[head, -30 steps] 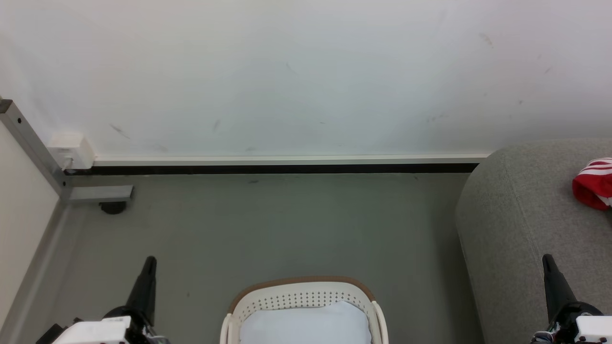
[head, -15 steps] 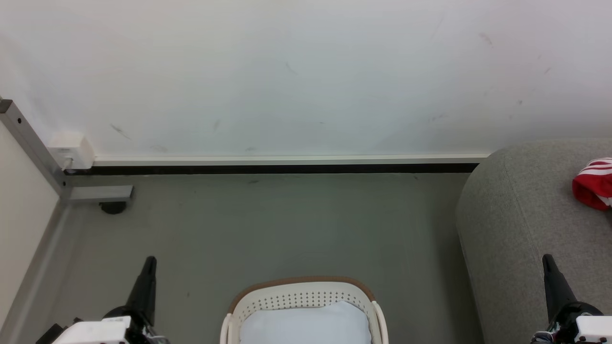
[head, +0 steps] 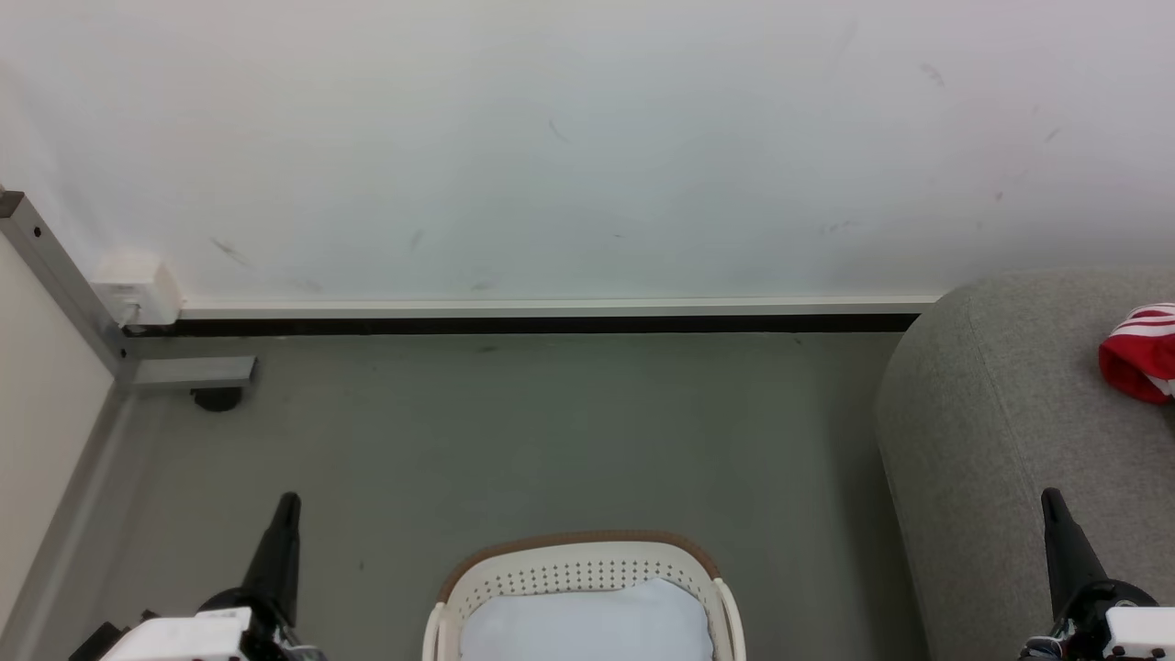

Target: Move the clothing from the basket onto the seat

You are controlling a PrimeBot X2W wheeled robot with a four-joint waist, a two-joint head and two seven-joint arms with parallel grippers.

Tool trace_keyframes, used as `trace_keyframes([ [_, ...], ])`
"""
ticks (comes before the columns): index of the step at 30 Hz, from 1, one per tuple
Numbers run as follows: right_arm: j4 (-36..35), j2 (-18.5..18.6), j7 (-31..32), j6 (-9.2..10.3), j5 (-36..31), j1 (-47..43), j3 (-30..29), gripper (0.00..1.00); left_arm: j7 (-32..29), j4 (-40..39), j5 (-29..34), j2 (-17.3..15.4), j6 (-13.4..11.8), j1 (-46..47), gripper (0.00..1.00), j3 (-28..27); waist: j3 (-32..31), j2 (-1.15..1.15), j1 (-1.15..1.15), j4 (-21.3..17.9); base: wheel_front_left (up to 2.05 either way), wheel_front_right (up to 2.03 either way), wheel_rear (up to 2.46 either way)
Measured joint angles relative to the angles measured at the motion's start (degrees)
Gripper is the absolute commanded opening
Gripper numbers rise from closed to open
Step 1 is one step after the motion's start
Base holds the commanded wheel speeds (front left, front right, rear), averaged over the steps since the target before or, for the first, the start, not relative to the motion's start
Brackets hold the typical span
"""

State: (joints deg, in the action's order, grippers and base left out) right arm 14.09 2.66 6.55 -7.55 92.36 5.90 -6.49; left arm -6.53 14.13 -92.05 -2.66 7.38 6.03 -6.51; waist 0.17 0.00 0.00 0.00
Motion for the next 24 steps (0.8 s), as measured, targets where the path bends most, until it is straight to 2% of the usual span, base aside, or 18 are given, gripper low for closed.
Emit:
trace_keyframes([
  [24, 0.0, 0.0, 0.0, 0.0, 0.0, 0.0, 0.0, 0.0, 0.0, -0.01, 0.0, 0.0, 0.0, 0.01, 0.0, 0.0, 0.0, 0.0, 0.0, 0.0, 0.0, 0.0, 0.0],
])
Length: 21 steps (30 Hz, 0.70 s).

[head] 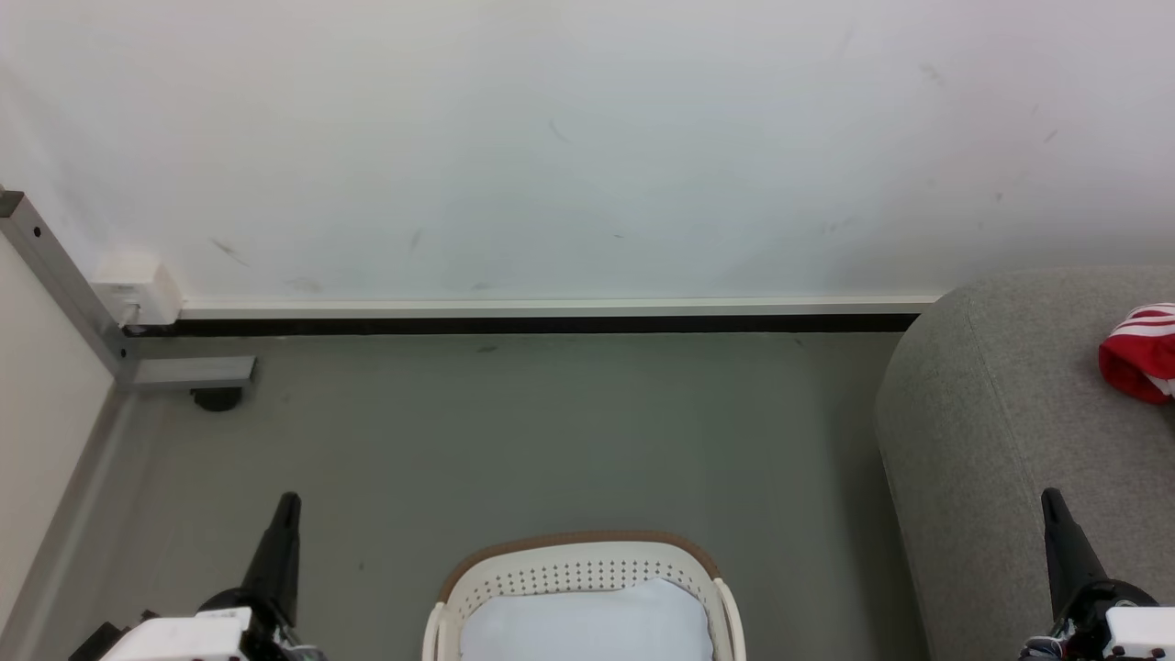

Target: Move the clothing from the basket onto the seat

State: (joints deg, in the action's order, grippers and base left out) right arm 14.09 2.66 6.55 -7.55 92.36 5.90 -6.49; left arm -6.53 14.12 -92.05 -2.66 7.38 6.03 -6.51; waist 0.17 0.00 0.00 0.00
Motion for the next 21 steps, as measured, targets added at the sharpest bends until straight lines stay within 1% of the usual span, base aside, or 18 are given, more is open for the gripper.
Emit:
trace_keyframes([
  [21, 0.0, 0.0, 0.0, 0.0, 0.0, 0.01, 0.0, 0.0, 0.0, 0.0, 0.0, 0.0, 0.0, 0.0, 0.0, 0.0, 0.0, 0.0, 0.0, 0.0, 0.0, 0.0, 0.0],
])
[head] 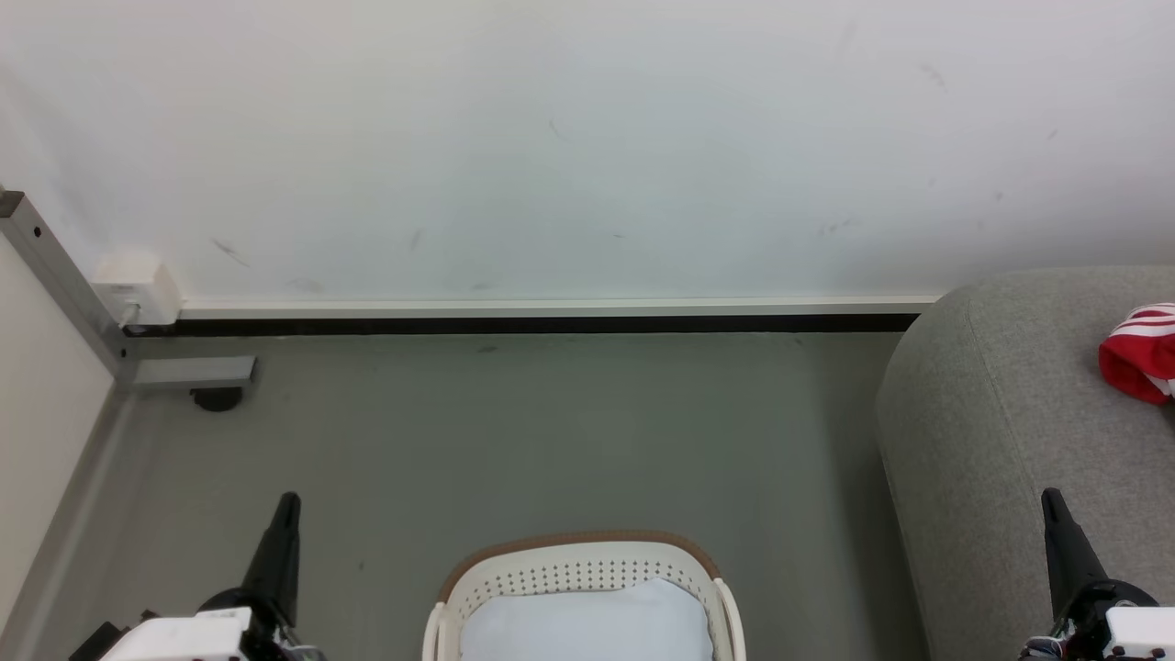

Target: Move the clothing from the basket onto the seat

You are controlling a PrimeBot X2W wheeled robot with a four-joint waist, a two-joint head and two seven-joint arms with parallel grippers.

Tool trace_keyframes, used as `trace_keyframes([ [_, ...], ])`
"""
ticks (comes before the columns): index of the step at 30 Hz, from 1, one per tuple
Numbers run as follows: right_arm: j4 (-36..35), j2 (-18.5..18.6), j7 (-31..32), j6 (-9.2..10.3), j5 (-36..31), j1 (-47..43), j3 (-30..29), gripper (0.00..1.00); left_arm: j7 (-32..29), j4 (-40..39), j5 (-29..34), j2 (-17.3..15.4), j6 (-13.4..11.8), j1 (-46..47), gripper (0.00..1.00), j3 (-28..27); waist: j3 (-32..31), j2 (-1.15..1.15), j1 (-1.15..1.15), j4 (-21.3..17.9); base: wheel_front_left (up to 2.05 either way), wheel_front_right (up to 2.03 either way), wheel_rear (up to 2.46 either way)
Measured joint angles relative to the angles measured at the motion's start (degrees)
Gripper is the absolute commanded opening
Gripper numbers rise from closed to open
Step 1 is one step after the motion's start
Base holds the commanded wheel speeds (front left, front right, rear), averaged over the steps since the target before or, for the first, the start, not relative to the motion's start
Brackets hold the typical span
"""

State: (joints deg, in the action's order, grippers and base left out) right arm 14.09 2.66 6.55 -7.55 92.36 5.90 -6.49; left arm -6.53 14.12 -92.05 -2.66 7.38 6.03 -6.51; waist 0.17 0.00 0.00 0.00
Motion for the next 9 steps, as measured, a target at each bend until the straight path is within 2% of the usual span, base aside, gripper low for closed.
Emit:
trace_keyframes([
  [9, 0.0, 0.0, 0.0, 0.0, 0.0, 0.0, 0.01, 0.0, 0.0, 0.0, 0.0, 0.0, 0.0, 0.0, 0.0, 0.0, 0.0, 0.0, 0.0, 0.0, 0.0, 0.0, 0.0],
])
